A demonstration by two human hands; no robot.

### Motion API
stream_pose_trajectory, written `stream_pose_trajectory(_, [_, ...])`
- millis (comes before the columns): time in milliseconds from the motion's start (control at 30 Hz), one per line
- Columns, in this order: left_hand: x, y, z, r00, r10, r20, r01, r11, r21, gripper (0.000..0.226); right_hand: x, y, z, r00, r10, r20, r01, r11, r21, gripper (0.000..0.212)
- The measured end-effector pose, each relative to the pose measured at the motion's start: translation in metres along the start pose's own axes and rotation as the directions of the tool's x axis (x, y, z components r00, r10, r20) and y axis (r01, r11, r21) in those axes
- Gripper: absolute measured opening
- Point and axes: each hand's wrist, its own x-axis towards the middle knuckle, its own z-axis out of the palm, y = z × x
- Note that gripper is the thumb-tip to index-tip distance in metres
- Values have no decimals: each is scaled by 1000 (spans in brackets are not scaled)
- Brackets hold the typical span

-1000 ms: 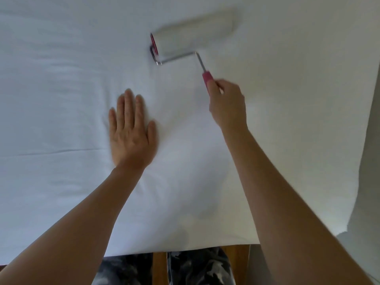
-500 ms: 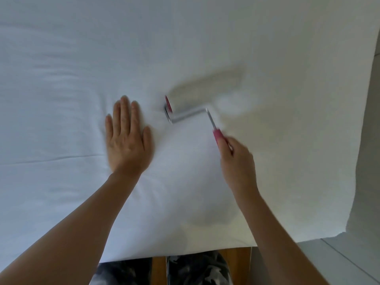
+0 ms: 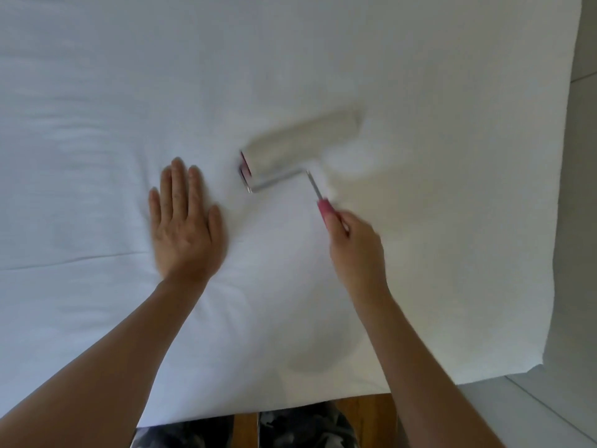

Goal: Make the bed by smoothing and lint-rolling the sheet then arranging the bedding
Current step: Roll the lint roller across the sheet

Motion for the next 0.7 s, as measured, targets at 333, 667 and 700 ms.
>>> stream_pose_trajectory(333, [0, -2, 4, 1000, 12, -10, -12, 1000, 20, 61, 109, -117, 15, 986, -159, -43, 158, 987, -43, 22])
stream_pose_trajectory(667, [-4, -2, 0, 1000, 19, 1, -19, 999, 40, 61, -40, 62, -18, 999, 22, 31, -19, 997, -78, 27])
stream_pose_trajectory(700, [-4, -1, 0, 1000, 19, 0, -19, 999, 41, 61, -59, 80, -22, 998, 48, 50, -45, 997, -69, 26])
